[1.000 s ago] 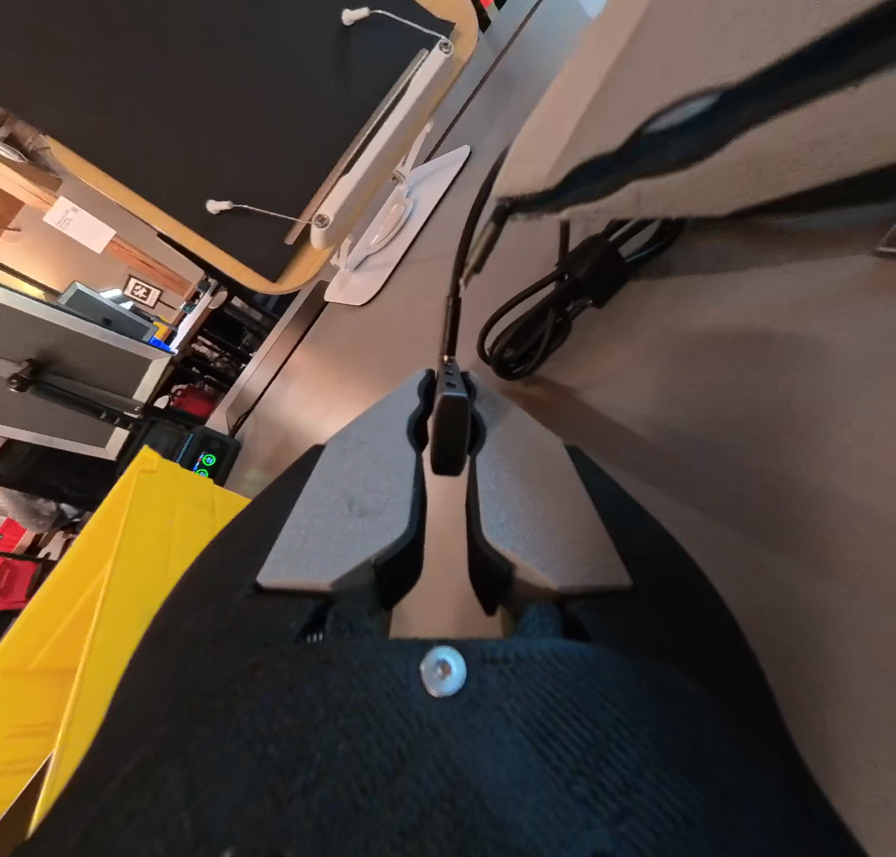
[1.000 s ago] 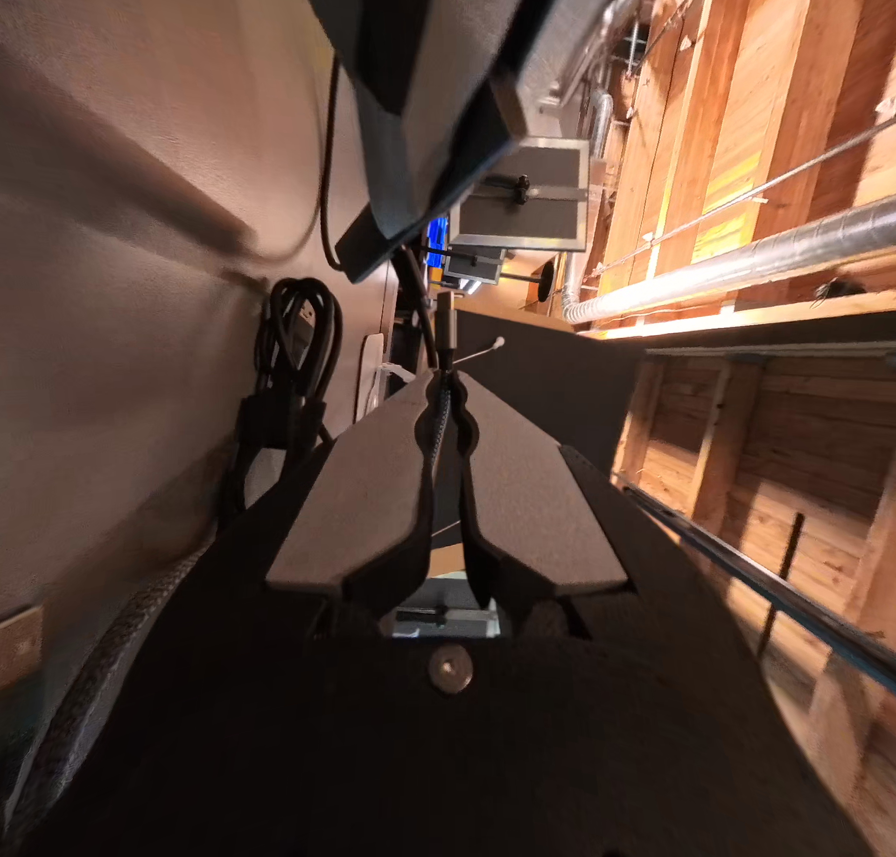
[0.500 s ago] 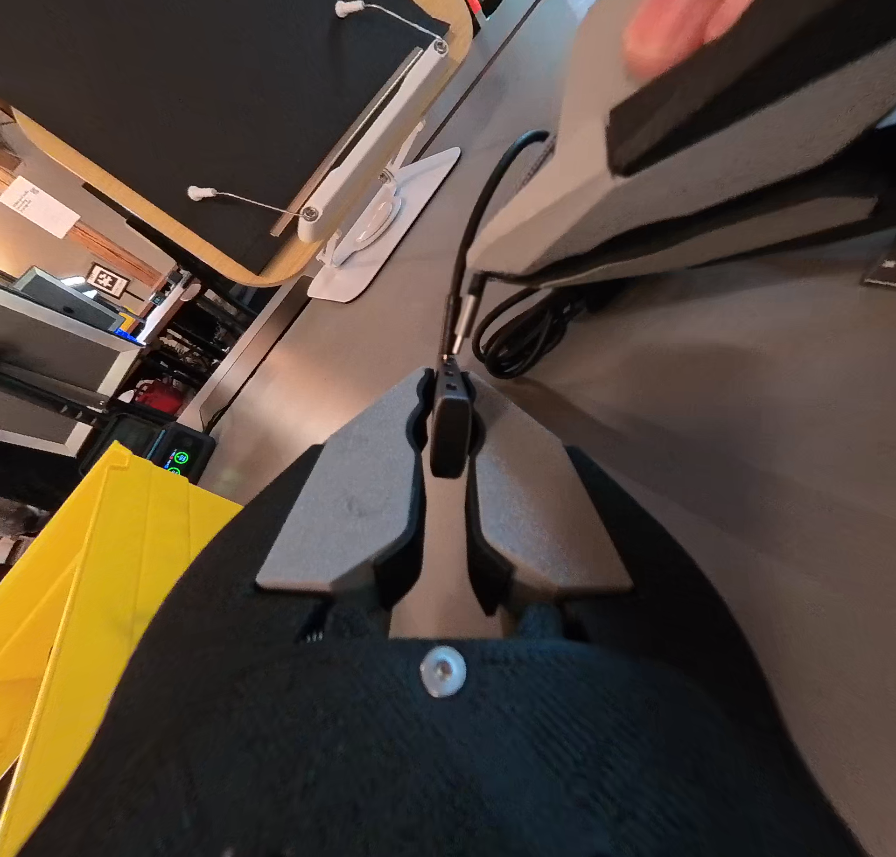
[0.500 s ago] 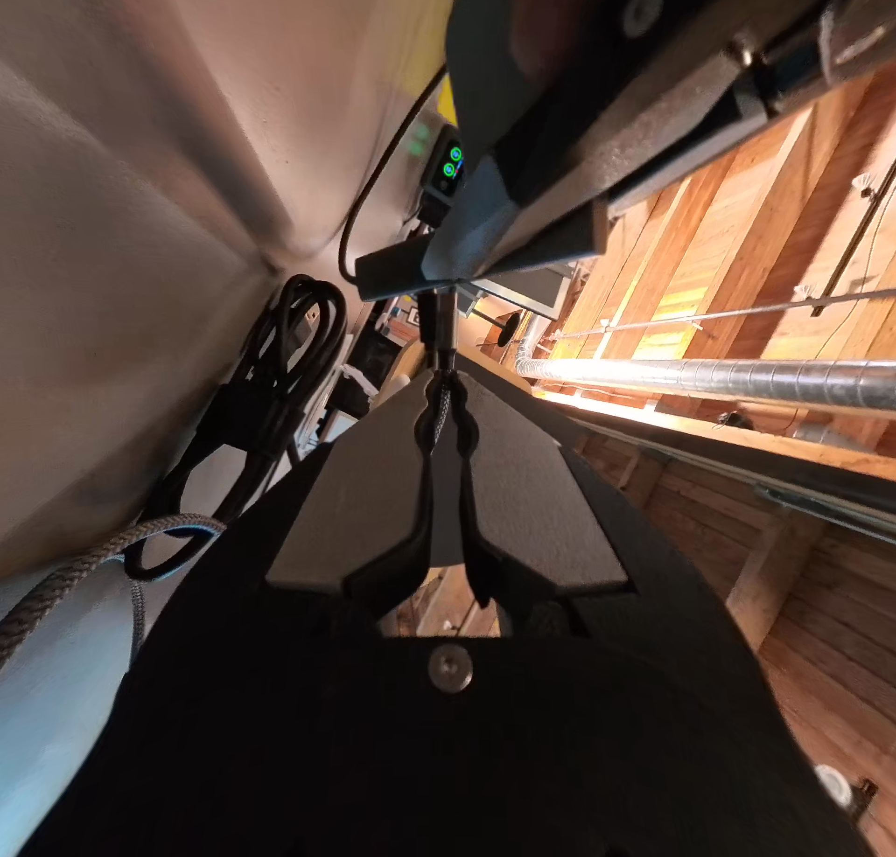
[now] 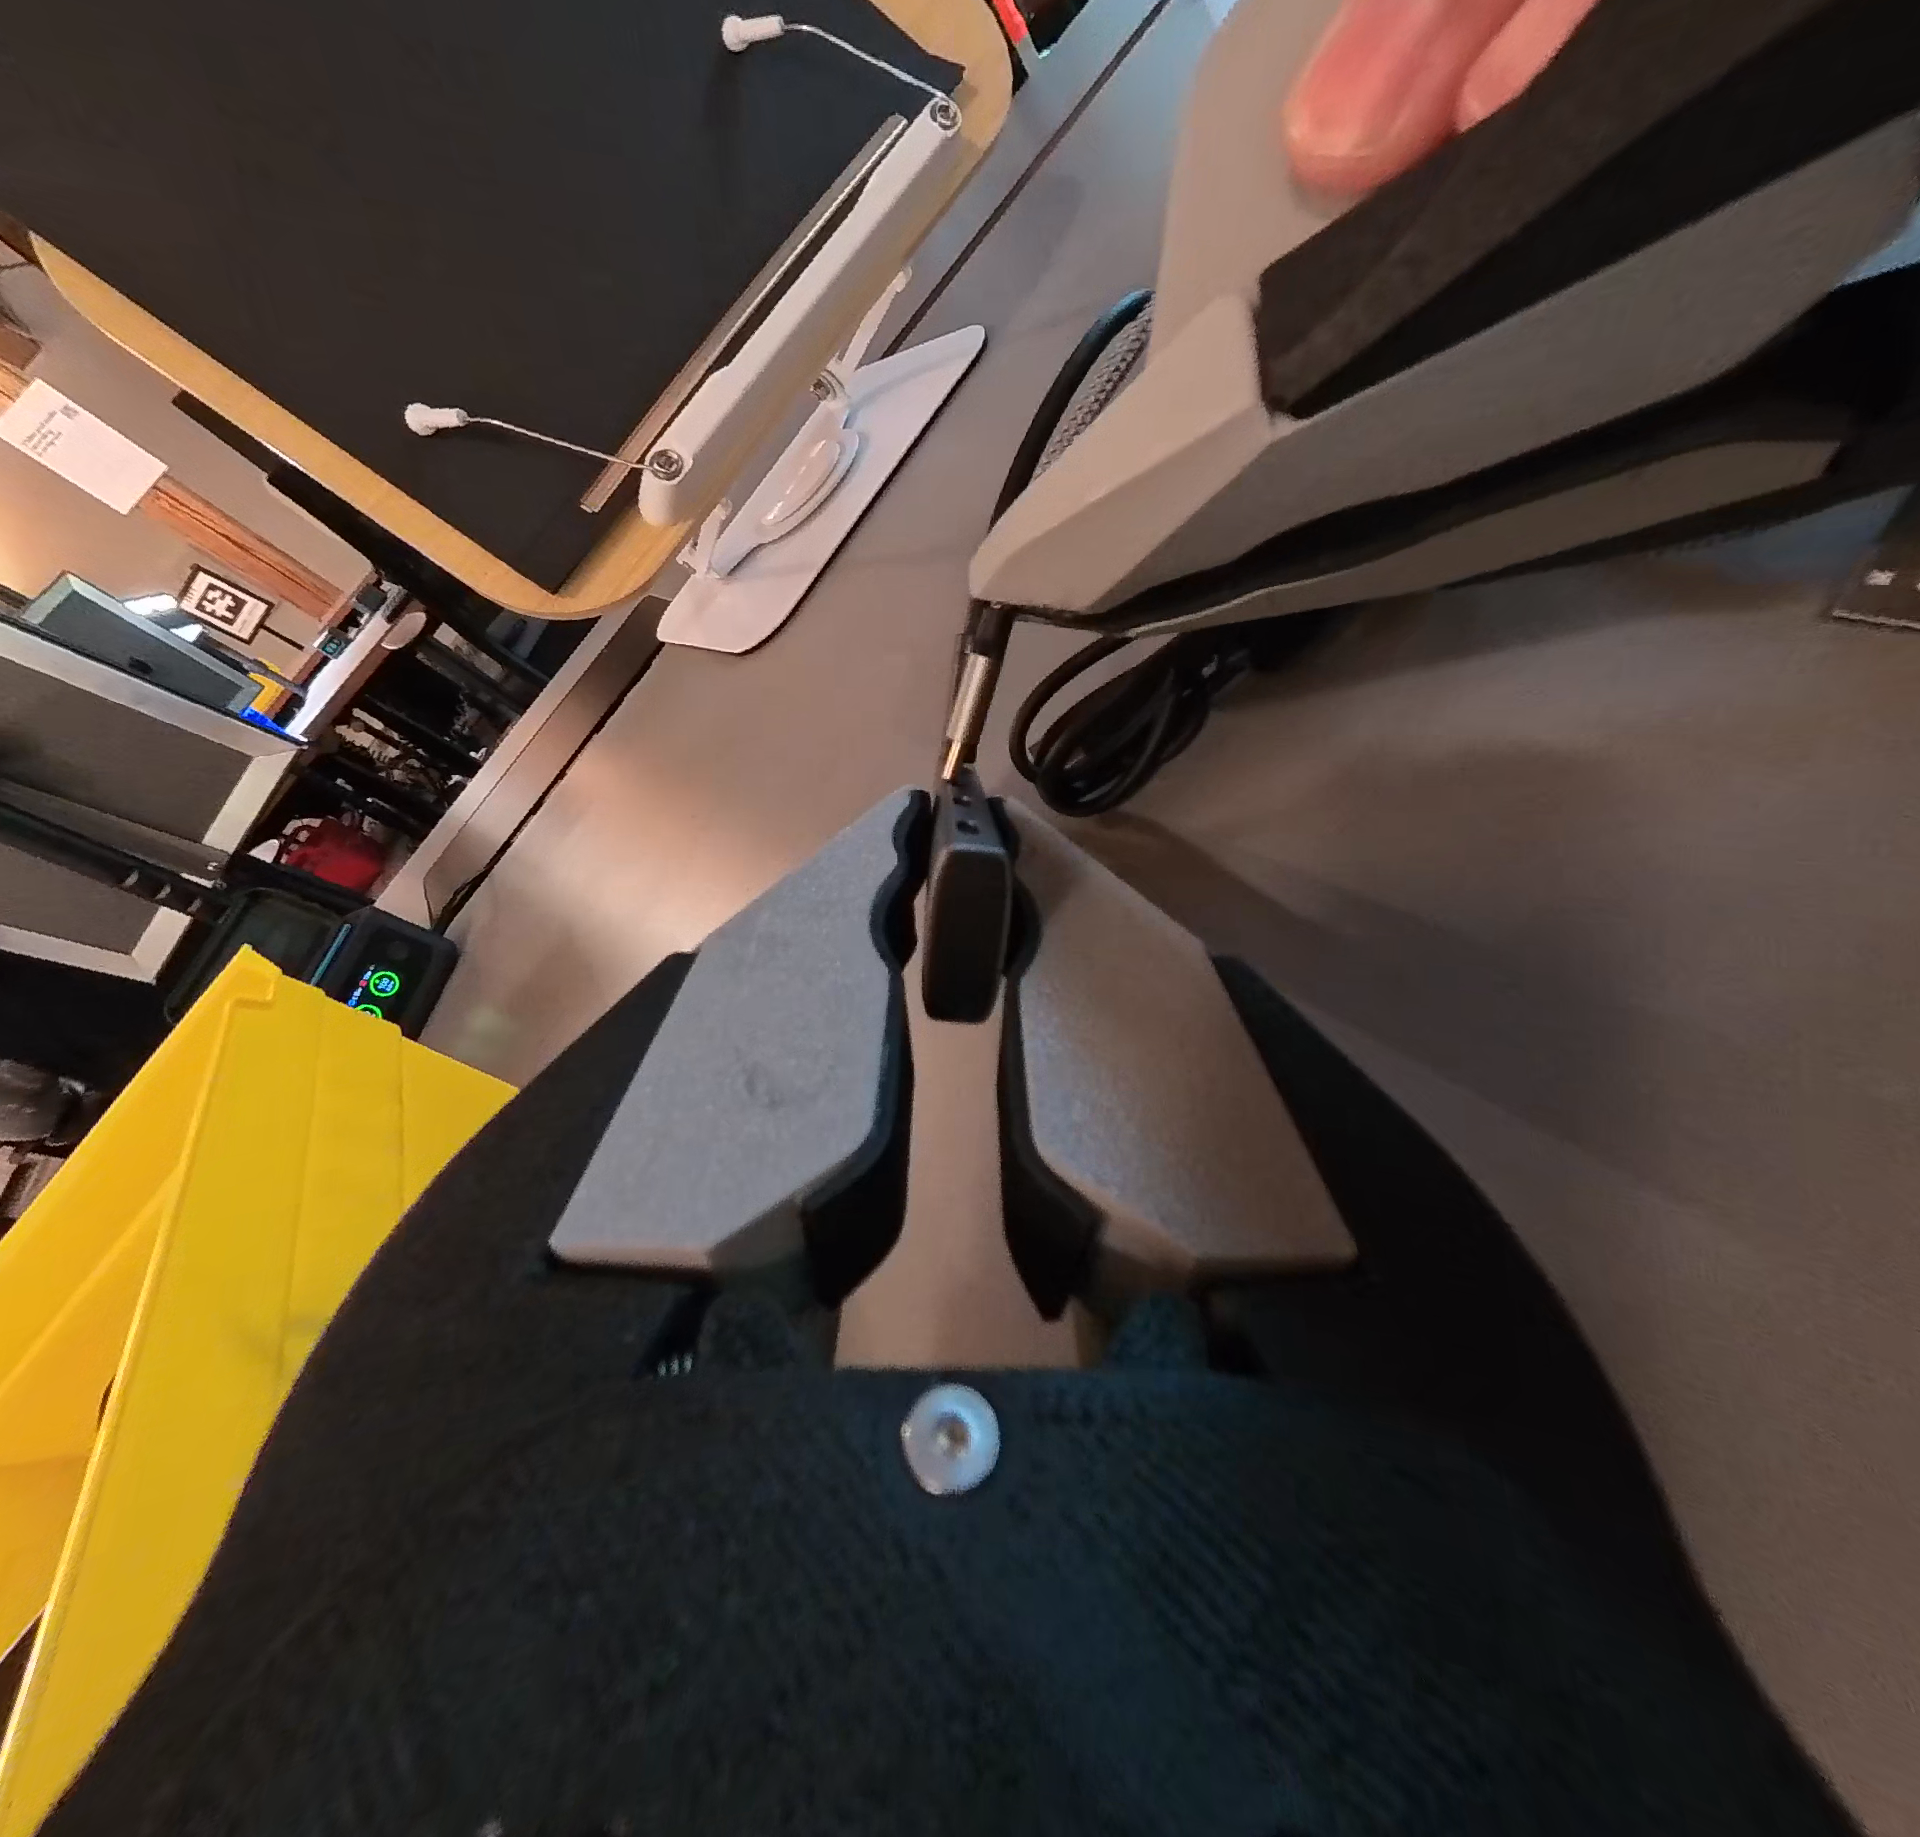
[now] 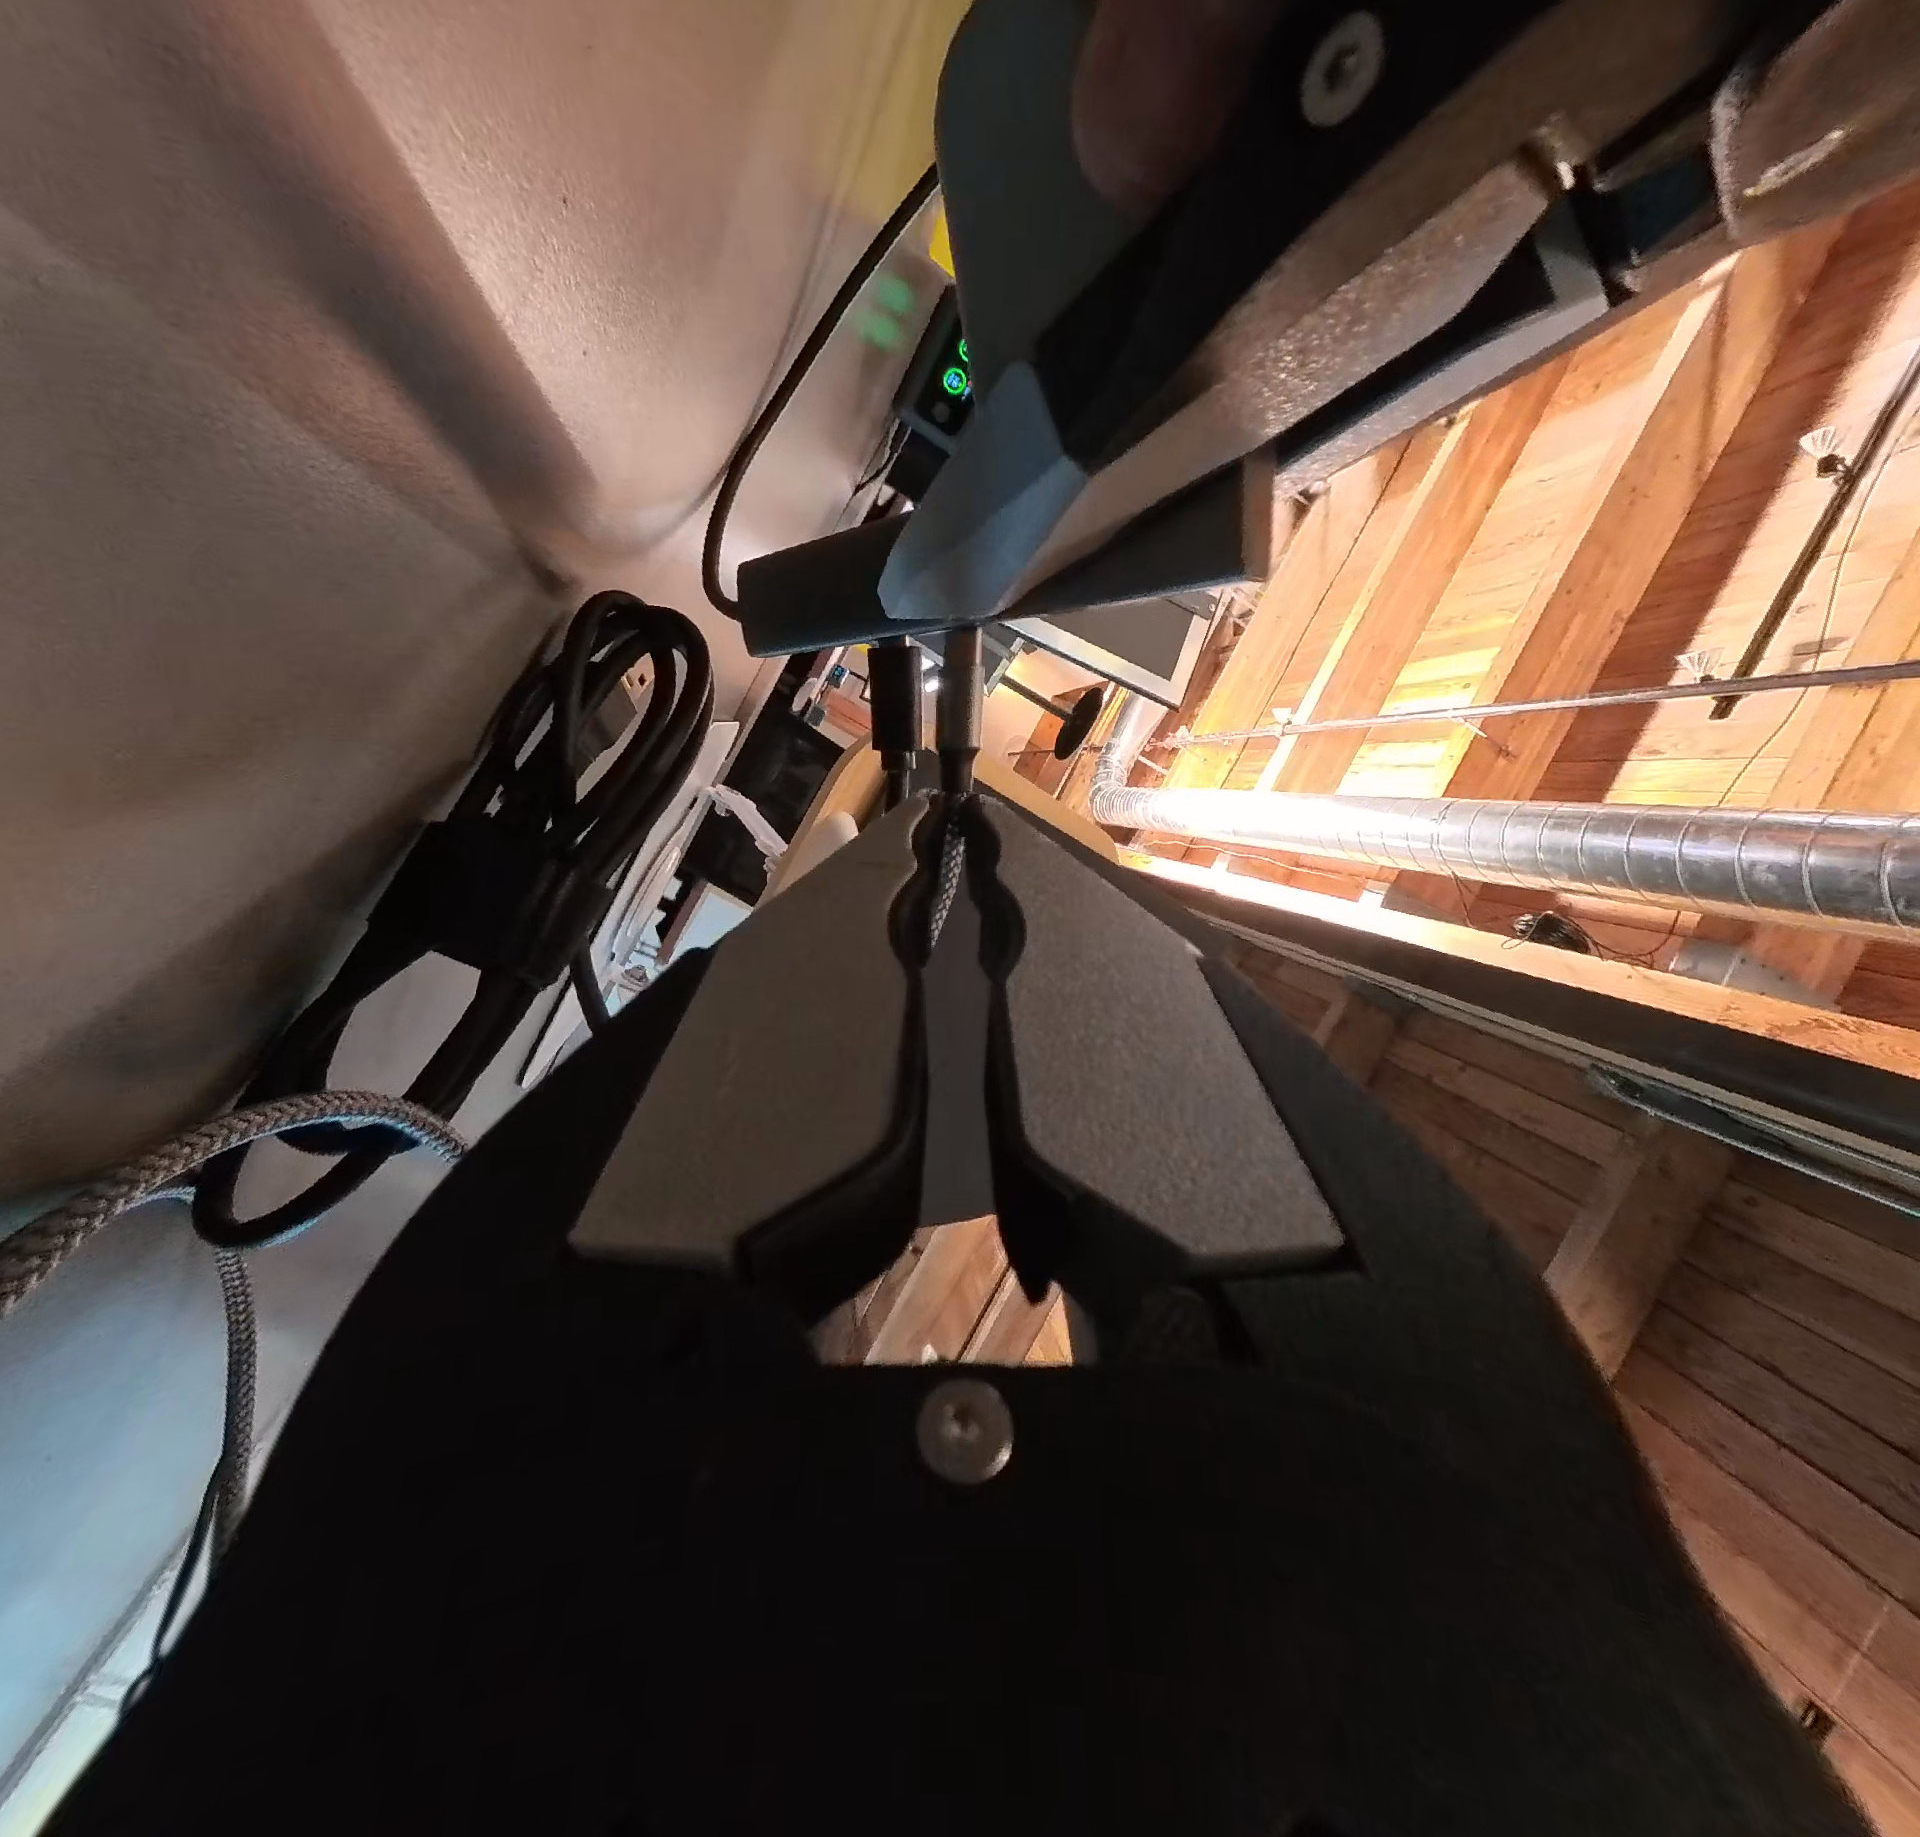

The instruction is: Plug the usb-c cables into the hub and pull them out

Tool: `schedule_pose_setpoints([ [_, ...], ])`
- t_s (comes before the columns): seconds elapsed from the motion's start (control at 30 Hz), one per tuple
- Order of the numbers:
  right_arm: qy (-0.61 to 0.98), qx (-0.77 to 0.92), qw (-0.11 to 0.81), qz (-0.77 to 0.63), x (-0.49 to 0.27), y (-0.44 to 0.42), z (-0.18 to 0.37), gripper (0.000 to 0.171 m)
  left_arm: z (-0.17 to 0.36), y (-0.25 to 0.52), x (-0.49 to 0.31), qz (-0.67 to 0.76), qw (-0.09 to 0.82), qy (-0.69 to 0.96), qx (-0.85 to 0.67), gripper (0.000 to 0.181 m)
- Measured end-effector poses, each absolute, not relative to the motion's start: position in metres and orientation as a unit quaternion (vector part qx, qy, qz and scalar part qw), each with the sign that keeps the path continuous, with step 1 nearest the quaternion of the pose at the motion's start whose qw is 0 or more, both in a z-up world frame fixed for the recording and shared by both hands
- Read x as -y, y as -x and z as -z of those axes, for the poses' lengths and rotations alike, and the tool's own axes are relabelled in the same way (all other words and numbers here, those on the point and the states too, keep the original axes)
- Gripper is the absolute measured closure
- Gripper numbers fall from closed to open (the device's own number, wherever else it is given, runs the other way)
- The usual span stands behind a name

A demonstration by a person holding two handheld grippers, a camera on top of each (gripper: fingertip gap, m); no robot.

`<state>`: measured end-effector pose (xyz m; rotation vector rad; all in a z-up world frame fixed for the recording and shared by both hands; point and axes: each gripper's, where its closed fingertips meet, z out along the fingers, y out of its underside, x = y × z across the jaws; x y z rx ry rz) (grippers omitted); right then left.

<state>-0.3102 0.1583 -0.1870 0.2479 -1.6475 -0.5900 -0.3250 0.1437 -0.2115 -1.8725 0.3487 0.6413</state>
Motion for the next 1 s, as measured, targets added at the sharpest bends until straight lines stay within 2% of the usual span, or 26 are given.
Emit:
schedule_pose_setpoints([
  [1.0, -0.144, 0.702, 0.65, 0.252, -0.1512, 0.3064, 0.1879, 0.171, 0.2119, 0.3225, -0.144, -0.272, 0.534, 0.785, -0.156, 0.174],
])
